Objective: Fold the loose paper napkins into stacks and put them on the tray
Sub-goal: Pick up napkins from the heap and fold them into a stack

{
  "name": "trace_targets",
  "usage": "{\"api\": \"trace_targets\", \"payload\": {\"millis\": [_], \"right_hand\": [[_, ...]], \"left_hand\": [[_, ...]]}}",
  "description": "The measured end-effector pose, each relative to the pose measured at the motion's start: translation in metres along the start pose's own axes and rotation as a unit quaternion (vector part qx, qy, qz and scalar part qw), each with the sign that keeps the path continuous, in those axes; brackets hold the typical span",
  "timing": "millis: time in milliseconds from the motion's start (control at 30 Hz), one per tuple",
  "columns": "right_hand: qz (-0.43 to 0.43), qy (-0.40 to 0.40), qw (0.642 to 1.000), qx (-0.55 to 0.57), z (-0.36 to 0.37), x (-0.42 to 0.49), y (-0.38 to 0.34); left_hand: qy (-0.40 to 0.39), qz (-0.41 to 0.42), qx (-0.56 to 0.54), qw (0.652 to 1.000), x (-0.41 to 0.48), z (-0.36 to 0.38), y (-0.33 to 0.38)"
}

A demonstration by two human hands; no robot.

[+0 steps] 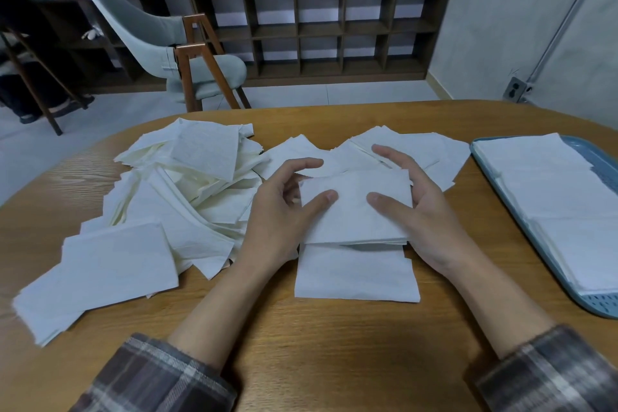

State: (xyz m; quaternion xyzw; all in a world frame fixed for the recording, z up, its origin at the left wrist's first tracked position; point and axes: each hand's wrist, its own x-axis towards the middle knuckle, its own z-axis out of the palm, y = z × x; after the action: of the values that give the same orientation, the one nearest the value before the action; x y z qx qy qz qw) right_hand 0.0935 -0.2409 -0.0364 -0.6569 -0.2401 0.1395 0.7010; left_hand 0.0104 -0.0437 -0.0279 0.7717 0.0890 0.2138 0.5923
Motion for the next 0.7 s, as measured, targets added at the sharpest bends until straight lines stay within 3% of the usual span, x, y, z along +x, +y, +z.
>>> {"api": "trace_targets", "payload": {"millis": [167, 267, 367, 467, 567, 633, 700], "right_hand": [[-0.009, 0.003, 0.991, 0.135, -0.004, 0.002, -0.004], [-0.016, 0.024, 0.999, 0.03, -0.004, 0.003, 0.002], [-0.017, 0.018, 1.0, -0.014, -0.005, 0.004, 0.005], [-0.023, 0.003, 0.997, -0.075, -0.005, 0.002, 0.004], [-0.027, 0.075, 0.985, -0.15, -0.006, 0.004, 0.005], [-0.03, 0.12, 0.978, -0.167, -0.009, 0.006, 0.007], [-0.03, 0.148, 0.974, -0.169, -0.014, 0.008, 0.01]], "left_hand": [[-0.053, -0.066, -0.057, 0.995, 0.0, 0.0, 0.003], [-0.093, -0.073, -0.091, 0.989, -0.002, -0.001, 0.005], [-0.073, -0.033, -0.068, 0.994, -0.002, -0.002, 0.003], [-0.058, 0.006, -0.014, 0.998, -0.001, 0.0, -0.004], [-0.036, 0.096, 0.125, 0.987, -0.002, 0.005, -0.013], [-0.07, 0.149, 0.176, 0.971, -0.002, 0.005, -0.018], [-0.164, 0.145, 0.179, 0.959, -0.001, 0.004, -0.02]]}}
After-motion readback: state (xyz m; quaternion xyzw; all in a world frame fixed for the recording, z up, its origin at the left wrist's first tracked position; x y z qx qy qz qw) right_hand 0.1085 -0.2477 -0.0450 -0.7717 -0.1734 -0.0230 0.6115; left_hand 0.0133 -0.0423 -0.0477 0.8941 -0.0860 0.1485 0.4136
